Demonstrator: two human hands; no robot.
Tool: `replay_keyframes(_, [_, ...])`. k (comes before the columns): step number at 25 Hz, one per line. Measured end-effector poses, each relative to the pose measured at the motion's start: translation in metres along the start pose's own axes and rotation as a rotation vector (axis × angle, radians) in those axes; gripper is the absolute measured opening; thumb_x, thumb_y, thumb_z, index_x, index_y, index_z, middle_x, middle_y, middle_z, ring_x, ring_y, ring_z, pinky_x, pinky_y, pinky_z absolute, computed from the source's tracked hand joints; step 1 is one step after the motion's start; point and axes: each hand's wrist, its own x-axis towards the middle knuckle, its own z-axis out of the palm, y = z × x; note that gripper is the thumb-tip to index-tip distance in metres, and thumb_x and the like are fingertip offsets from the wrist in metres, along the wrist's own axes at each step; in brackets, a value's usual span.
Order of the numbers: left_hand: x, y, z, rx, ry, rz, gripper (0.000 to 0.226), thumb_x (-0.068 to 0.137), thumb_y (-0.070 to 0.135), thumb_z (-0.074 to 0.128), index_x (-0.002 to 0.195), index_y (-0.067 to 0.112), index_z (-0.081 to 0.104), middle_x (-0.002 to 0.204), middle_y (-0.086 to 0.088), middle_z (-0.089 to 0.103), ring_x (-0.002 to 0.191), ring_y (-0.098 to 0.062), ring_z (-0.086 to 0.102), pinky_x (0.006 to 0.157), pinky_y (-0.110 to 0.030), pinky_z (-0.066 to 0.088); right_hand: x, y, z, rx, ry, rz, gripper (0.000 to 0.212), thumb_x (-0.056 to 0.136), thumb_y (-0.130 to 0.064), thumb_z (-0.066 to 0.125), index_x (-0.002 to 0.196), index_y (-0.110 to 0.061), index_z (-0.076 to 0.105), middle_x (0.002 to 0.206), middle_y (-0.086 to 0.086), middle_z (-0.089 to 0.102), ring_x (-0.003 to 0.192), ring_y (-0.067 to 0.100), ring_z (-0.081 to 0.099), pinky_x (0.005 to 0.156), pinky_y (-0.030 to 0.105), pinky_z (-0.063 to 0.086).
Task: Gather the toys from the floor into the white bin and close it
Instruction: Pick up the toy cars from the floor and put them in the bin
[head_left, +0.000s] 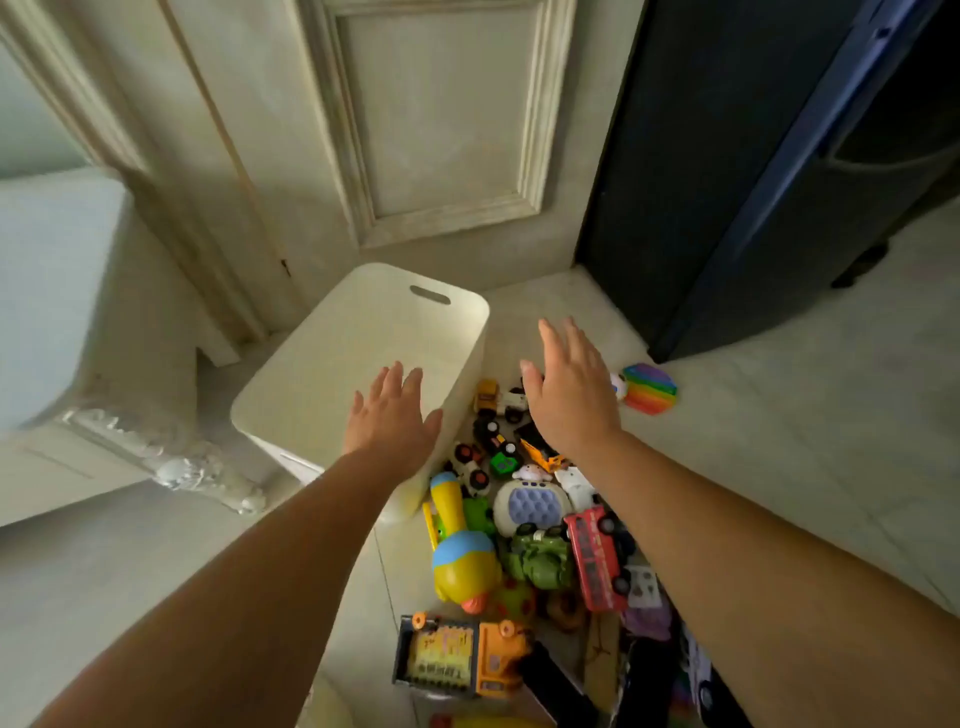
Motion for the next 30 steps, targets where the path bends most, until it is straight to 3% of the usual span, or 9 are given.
replay_keyframes(4, [-0.045, -0.028, 0.02, 0.097, -0.393, -0.076, 0.059, 0.093, 0.05, 0.043, 0.141, 0.018, 0.037, 0.145, -0.006, 0.046, 0.135, -0.027, 0.041, 0.112, -0.042, 0.028, -0.048, -0.009, -0.005, 0.062, -0.057, -0.066, 0.057, 0.1, -0.039, 0.039, 0.151, -0.018, 0.024, 0.16, 0.013, 0.015, 0.145, 0.028, 0.021, 0.114, 0.038, 0.026])
replay_keyframes(7, [-0.072, -0.032, 0.033, 0.245, -0.322, -0.027, 0.041, 0.091, 0.031, 0.051, 0.13, 0.017, 0.046, 0.131, -0.002, 0.057, 0.124, -0.024, 0.052, 0.105, -0.038, 0.034, -0.081, -0.002, -0.009, 0.069, -0.066, -0.045, 0.057, 0.099, -0.041, 0.04, 0.15, -0.022, 0.025, 0.16, 0.01, 0.014, 0.145, 0.026, 0.022, 0.111, 0.04, 0.032])
replay_keyframes(12, [-0.116, -0.025, 0.036, 0.275, -0.34, -0.064, 0.034, 0.091, 0.017, 0.05, 0.125, 0.015, 0.051, 0.123, -0.003, 0.059, 0.116, -0.023, 0.057, 0.09, -0.033, 0.044, -0.123, 0.015, -0.024, 0.096, -0.089, 0.057, 0.058, 0.099, -0.044, 0.037, 0.151, -0.025, 0.019, 0.162, 0.007, 0.008, 0.148, 0.025, 0.014, 0.112, 0.042, 0.03])
replay_keyframes(17, [-0.157, -0.033, 0.042, 0.145, -0.378, -0.034, 0.031, 0.093, 0.019, 0.051, 0.123, 0.015, 0.055, 0.129, -0.006, 0.058, 0.119, -0.024, 0.054, 0.095, -0.032, 0.046, -0.153, 0.025, -0.023, 0.106, -0.175, 0.098, 0.059, 0.099, -0.047, 0.034, 0.151, -0.025, 0.02, 0.161, 0.007, 0.009, 0.145, 0.028, 0.023, 0.11, 0.045, 0.032])
replay_keyframes(21, [-0.175, -0.027, 0.031, 0.125, -0.571, 0.071, 0.033, 0.087, 0.022, 0.064, 0.119, 0.012, 0.06, 0.119, -0.005, 0.061, 0.116, -0.024, 0.056, 0.09, -0.029, 0.045, -0.152, 0.025, -0.004, 0.158, -0.284, 0.163, 0.056, 0.101, -0.044, 0.032, 0.151, -0.022, 0.024, 0.16, 0.009, 0.012, 0.143, 0.03, 0.027, 0.11, 0.044, 0.031])
replay_keyframes(24, [-0.176, -0.028, 0.026, 0.09, -0.777, 0.087, 0.022, 0.084, 0.02, 0.069, 0.105, 0.015, 0.063, 0.097, 0.0, 0.066, 0.105, -0.019, 0.067, 0.072, -0.022, 0.045, -0.145, 0.023, 0.015, 0.178, -0.326, 0.187, 0.052, 0.102, -0.039, 0.03, 0.15, -0.018, 0.027, 0.157, 0.011, 0.017, 0.14, 0.03, 0.031, 0.108, 0.042, 0.033])
replay_keyframes(27, [-0.178, -0.036, 0.027, 0.108, -0.92, 0.099, 0.018, 0.082, 0.022, 0.07, 0.097, 0.018, 0.061, 0.105, -0.001, 0.074, 0.098, -0.012, 0.07, 0.066, -0.018, 0.04, -0.141, 0.025, 0.035, 0.246, -0.364, 0.236, 0.049, 0.103, -0.033, 0.027, 0.149, -0.017, 0.028, 0.155, 0.012, 0.021, 0.136, 0.031, 0.036, 0.106, 0.043, 0.034])
replay_keyframes(30, [-0.185, -0.035, 0.03, 0.16, -1.079, 0.089, 0.033, 0.086, 0.021, 0.067, 0.117, 0.011, 0.062, 0.117, -0.001, 0.071, 0.103, -0.013, 0.068, 0.07, -0.018, 0.041, -0.133, 0.039, 0.043, 0.252, -0.33, 0.29, 0.045, 0.103, -0.026, 0.031, 0.147, -0.015, 0.034, 0.15, 0.016, 0.031, 0.133, 0.033, 0.039, 0.105, 0.041, 0.034])
